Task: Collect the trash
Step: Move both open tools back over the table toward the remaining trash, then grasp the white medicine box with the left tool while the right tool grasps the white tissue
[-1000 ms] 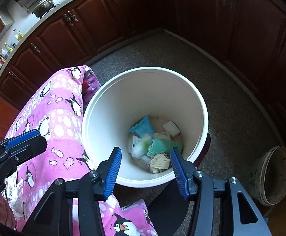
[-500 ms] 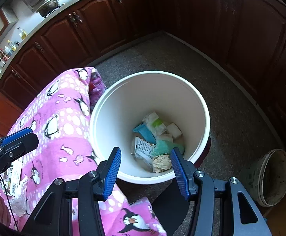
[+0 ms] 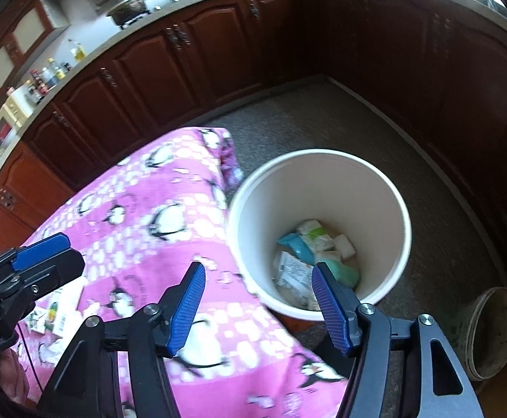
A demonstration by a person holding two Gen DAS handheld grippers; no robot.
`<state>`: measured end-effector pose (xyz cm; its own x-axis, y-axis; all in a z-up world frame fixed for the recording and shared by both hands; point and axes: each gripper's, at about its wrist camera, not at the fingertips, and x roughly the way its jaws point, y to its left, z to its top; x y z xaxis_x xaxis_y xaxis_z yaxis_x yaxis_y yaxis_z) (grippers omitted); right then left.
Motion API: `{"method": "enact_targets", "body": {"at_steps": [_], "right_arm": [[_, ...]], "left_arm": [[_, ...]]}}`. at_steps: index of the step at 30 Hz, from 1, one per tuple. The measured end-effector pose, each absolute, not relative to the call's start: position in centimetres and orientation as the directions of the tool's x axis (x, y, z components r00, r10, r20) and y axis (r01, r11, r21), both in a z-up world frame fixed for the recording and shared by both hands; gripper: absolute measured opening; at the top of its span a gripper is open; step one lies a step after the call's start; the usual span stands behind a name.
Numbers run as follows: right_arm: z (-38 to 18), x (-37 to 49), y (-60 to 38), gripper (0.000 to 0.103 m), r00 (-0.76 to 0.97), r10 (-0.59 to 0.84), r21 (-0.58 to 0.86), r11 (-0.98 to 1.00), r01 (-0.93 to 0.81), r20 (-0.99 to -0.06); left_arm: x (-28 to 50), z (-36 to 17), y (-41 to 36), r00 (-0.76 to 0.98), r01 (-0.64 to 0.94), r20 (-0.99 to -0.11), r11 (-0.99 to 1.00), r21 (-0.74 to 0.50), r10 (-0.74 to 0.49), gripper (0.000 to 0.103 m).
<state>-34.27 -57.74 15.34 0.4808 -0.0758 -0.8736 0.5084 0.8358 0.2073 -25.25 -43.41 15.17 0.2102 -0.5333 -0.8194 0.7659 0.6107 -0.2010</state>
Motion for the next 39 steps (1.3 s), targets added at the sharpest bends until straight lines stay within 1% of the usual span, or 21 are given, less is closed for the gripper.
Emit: {"method": "enact_targets", "body": {"at_steps": [7, 10, 23, 30, 36, 39], "right_arm": [[16.0, -32.7, -53.4, 0.062, 0.492, -0.003, 0.235, 0.876, 0.421, -0.871], [15.7, -32.0, -51.5, 0.062, 0.486, 0.033, 0.248, 0.889, 0.385, -0.873], [12.5, -28.9, -41.7, 0.062, 0.393, 0.221, 0.316, 0.929, 0.193, -0.892], [11.0, -27.5, -37.5, 0.062, 0.334, 0.266, 0.316, 0.943, 0.105, -0.904], [10.1, -27.0, -35.7, 0.063, 0.302, 0.289, 0.324, 0.943, 0.072, -0.908], [9.8, -26.9, -35.6, 0.063, 0.296, 0.289, 0.323, 0.944, 0.072, -0.91]], "left_arm": [[-23.2, 15.6, -37.0, 0.206, 0.73, -0.825, 0.644, -0.229, -0.527, 0.053], [-21.9, 15.7, -34.0, 0.223, 0.702, -0.834, 0.677, -0.221, -0.504, 0.053], [-18.6, 14.0, -21.2, 0.248, 0.548, -0.866, 0.8, -0.245, -0.435, 0.054], [-15.9, 14.4, -13.8, 0.287, 0.377, -0.868, 0.881, -0.285, -0.404, 0.054], [-13.9, 12.3, -9.1, 0.283, 0.195, -0.887, 0.927, -0.32, -0.366, 0.054], [-12.6, 11.1, -8.6, 0.284, 0.13, -0.896, 0.939, -0.317, -0.342, 0.054]]}}
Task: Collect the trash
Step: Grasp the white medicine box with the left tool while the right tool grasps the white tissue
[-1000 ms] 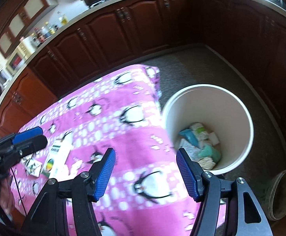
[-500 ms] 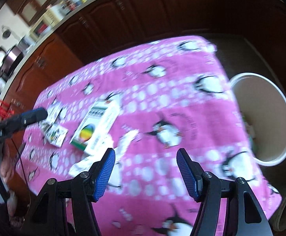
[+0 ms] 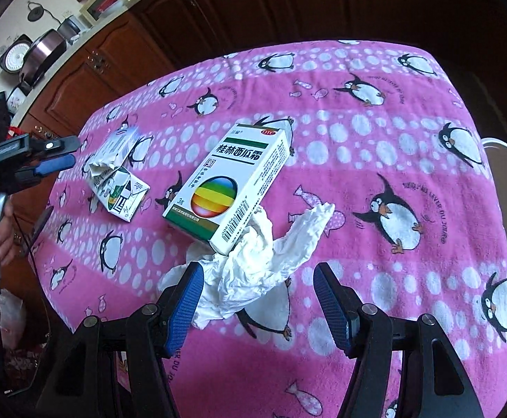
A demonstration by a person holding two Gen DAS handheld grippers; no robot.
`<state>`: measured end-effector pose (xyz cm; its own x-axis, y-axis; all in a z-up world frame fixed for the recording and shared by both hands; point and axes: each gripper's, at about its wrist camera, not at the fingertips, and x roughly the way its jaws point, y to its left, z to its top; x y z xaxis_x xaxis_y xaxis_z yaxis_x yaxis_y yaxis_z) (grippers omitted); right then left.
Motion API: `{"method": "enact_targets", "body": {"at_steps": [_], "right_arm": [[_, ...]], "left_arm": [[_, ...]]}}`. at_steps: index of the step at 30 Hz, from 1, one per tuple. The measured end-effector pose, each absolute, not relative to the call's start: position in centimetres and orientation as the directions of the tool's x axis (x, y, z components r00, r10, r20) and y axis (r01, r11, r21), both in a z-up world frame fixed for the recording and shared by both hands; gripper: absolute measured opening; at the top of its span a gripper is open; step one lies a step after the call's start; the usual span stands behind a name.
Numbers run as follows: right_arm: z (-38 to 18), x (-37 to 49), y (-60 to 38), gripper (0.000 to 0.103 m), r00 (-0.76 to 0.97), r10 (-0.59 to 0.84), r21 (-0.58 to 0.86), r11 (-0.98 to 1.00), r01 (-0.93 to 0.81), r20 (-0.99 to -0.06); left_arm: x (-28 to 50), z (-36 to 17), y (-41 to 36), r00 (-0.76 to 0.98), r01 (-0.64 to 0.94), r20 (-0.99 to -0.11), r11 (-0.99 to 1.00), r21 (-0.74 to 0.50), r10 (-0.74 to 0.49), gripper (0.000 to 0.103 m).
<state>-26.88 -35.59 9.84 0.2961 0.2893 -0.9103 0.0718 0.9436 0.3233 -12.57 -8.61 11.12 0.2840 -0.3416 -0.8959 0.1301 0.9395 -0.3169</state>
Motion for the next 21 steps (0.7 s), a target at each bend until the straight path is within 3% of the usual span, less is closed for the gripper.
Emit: {"method": "enact_targets", "body": {"at_steps": [10, 21], "right_arm": [[10.1, -27.3, -37.0, 0.066, 0.306, 0.289, 0.333, 0.938, 0.102, -0.907], [9.8, -27.0, -37.5, 0.066, 0.298, 0.293, 0.34, 0.933, 0.119, -0.909]], "left_arm": [[-8.9, 8.0, -12.2, 0.276, 0.12, -0.933, 0.972, -0.203, -0.229, 0.059], [-6.8, 5.3, -16.5, 0.198, 0.147, -0.937, 0.954, -0.263, -0.289, 0.059]]}}
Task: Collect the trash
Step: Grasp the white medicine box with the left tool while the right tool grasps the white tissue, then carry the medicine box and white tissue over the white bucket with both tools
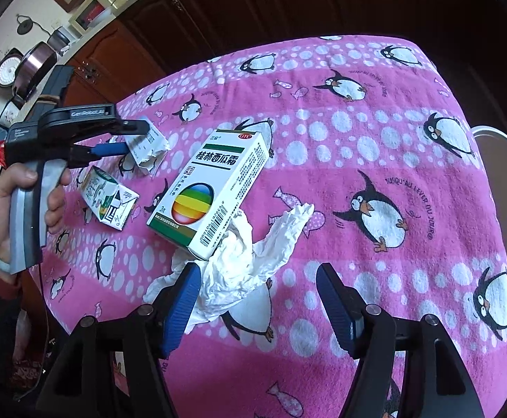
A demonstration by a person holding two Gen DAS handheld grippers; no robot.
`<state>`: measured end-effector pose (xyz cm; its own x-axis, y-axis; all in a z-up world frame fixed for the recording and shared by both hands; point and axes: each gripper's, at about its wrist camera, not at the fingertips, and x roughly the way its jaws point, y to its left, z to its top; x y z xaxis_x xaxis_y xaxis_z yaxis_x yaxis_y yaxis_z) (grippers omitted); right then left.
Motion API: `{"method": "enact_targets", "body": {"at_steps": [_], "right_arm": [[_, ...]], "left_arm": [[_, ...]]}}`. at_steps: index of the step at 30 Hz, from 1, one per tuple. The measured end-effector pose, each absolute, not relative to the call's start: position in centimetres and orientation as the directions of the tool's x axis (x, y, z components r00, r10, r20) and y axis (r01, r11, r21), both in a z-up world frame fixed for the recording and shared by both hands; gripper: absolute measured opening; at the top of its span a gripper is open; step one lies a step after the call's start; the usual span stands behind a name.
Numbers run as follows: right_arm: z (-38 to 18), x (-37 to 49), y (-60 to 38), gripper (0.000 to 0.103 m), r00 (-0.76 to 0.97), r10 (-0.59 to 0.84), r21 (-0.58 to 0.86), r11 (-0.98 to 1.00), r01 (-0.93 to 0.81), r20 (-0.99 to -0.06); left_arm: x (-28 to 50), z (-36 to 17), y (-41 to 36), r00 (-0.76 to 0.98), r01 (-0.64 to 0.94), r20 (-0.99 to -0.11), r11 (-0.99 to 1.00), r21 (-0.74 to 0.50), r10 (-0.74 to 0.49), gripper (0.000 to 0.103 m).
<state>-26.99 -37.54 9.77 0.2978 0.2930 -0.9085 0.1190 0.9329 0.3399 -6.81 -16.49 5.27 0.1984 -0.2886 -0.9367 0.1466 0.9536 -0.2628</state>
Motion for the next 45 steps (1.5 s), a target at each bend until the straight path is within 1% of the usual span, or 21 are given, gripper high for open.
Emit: {"method": "enact_targets", "body": {"at_steps": [2, 4, 8, 11, 13, 16, 18, 20, 22, 23, 24, 25, 28, 30, 35, 41, 45], "right_arm": [[9.6, -26.9, -37.6, 0.066, 0.291, 0.293, 0.339, 0.933, 0.121, -0.911], [9.3, -26.9, -37.5, 0.066, 0.289, 0.294, 0.341, 0.932, 0.124, -0.911], [9.2, -26.7, -37.3, 0.066, 0.287, 0.302, 0.348, 0.929, 0.124, -0.909], [9.1, -26.7, -37.4, 0.067, 0.29, 0.303, 0.351, 0.928, 0.127, -0.908], [9.1, -26.8, -37.5, 0.067, 0.29, 0.304, 0.353, 0.926, 0.133, -0.907], [9.2, -27.0, -37.5, 0.067, 0.293, 0.312, 0.363, 0.922, 0.136, -0.904], [9.2, -27.0, -37.1, 0.07, 0.297, 0.327, 0.376, 0.918, 0.125, -0.897], [9.0, -26.9, -36.6, 0.07, 0.297, 0.341, 0.387, 0.915, 0.113, -0.892], [8.5, -26.7, -36.0, 0.07, 0.297, 0.352, 0.394, 0.914, 0.094, -0.888], [8.1, -26.5, -35.8, 0.067, 0.287, 0.354, 0.393, 0.915, 0.091, -0.89], [7.7, -26.5, -35.6, 0.047, 0.268, 0.359, 0.393, 0.916, 0.085, -0.894], [7.7, -26.5, -35.5, 0.034, 0.269, 0.367, 0.399, 0.914, 0.076, -0.891], [8.9, -27.1, -35.3, 0.023, 0.289, 0.378, 0.404, 0.914, 0.031, -0.879], [10.1, -27.7, -35.6, 0.021, 0.301, 0.385, 0.406, 0.914, 0.008, -0.873], [13.6, -29.4, -37.5, 0.021, 0.354, 0.377, 0.399, 0.917, -0.013, -0.856], [15.2, -30.1, -41.3, 0.021, 0.427, 0.315, 0.38, 0.922, 0.074, -0.848], [15.6, -30.2, -43.5, 0.021, 0.459, 0.275, 0.367, 0.922, 0.125, -0.845]], "left_arm": [[-6.6, 4.9, -16.7, 0.2, 0.136, -0.939, 0.957, -0.258, -0.281, 0.059], [-6.2, 4.6, -16.9, 0.205, 0.114, -0.936, 0.957, -0.267, -0.286, 0.061], [-5.3, 4.5, -17.9, 0.218, 0.098, -0.929, 0.953, -0.285, -0.3, 0.061], [-5.1, 4.2, -19.0, 0.226, 0.101, -0.93, 0.957, -0.273, -0.289, 0.068], [-5.4, 4.0, -20.3, 0.243, 0.126, -0.939, 0.968, -0.218, -0.243, 0.069], [-6.1, 3.8, -22.3, 0.268, 0.21, -0.951, 0.973, -0.098, -0.154, 0.069], [-6.6, 3.6, -23.0, 0.289, 0.254, -0.949, 0.966, -0.053, -0.129, 0.068], [-6.9, 3.7, -23.1, 0.299, 0.266, -0.944, 0.962, -0.057, -0.138, 0.064], [-7.1, 3.9, -22.8, 0.297, 0.268, -0.942, 0.961, -0.072, -0.153, 0.054], [-7.3, 4.1, -22.3, 0.296, 0.27, -0.941, 0.96, -0.081, -0.163, 0.053], [-7.5, 4.5, -22.1, 0.292, 0.277, -0.94, 0.956, -0.095, -0.178, 0.05], [-7.9, 4.7, -21.8, 0.291, 0.286, -0.938, 0.953, -0.101, -0.187, 0.049], [-9.1, 6.1, -21.3, 0.307, 0.328, -0.928, 0.939, -0.107, -0.213, 0.047], [-10.0, 7.1, -20.9, 0.31, 0.349, -0.92, 0.929, -0.123, -0.238, 0.047], [-12.0, 10.2, -20.6, 0.322, 0.394, -0.897, 0.904, -0.165, -0.304, 0.047], [-14.3, 12.7, -22.3, 0.324, 0.456, -0.875, 0.87, -0.189, -0.36, 0.046], [-15.3, 13.4, -24.9, 0.318, 0.496, -0.866, 0.846, -0.194, -0.385, 0.046]]}}
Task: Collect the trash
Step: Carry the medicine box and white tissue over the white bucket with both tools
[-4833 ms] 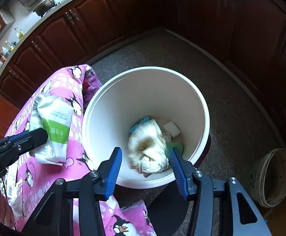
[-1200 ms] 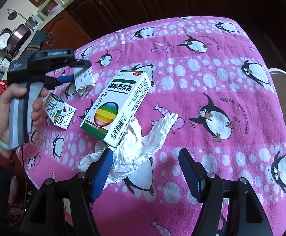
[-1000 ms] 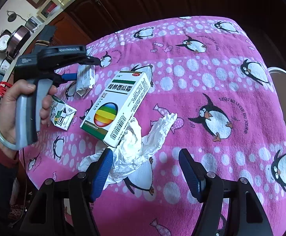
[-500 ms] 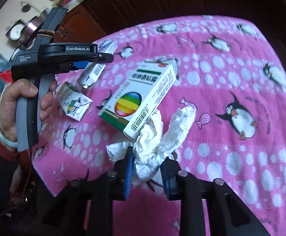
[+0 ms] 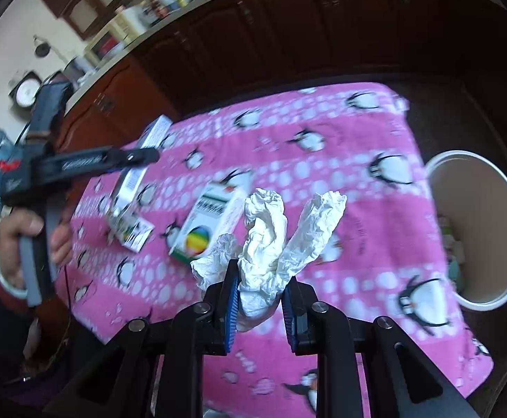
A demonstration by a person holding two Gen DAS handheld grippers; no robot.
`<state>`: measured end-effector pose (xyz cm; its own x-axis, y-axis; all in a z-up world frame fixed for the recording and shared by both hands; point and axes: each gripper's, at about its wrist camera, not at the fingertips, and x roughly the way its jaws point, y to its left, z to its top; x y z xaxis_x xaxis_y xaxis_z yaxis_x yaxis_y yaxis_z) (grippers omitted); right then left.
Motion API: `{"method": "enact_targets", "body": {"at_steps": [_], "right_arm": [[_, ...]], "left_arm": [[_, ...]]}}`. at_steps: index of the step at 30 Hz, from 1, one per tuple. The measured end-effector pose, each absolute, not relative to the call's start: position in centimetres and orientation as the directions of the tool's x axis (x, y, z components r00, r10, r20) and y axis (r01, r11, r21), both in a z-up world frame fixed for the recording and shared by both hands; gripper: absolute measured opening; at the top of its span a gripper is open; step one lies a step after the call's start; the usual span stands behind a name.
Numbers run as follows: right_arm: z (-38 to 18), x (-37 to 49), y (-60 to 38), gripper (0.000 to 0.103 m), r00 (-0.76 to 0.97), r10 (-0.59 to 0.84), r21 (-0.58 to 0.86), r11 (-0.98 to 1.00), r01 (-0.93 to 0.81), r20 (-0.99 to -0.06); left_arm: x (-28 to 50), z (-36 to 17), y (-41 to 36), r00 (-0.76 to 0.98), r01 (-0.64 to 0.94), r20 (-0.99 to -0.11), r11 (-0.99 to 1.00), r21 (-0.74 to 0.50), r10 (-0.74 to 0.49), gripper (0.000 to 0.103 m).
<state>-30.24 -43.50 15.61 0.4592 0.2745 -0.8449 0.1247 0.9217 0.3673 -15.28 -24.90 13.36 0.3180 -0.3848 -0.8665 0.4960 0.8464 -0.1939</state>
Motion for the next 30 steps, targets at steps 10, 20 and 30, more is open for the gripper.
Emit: {"method": "enact_targets", "body": {"at_steps": [10, 20, 30], "right_arm": [[17.0, -30.9, -48.0, 0.021, 0.515, 0.174, 0.32, 0.924, 0.21, -0.839], [16.7, -33.0, -54.3, 0.021, 0.526, 0.054, 0.273, 0.897, 0.348, -0.849], [14.3, -35.6, -60.5, 0.021, 0.474, -0.042, 0.223, 0.843, 0.49, -0.88]], "left_arm": [[-17.3, 15.3, -32.0, 0.292, 0.599, -0.861, 0.782, -0.176, -0.417, 0.046], [-21.2, 14.4, -39.0, 0.236, 0.702, -0.861, 0.692, -0.169, -0.45, 0.046], [-22.6, 12.3, -47.8, 0.13, 0.755, -0.872, 0.618, -0.222, -0.472, 0.045]]}}
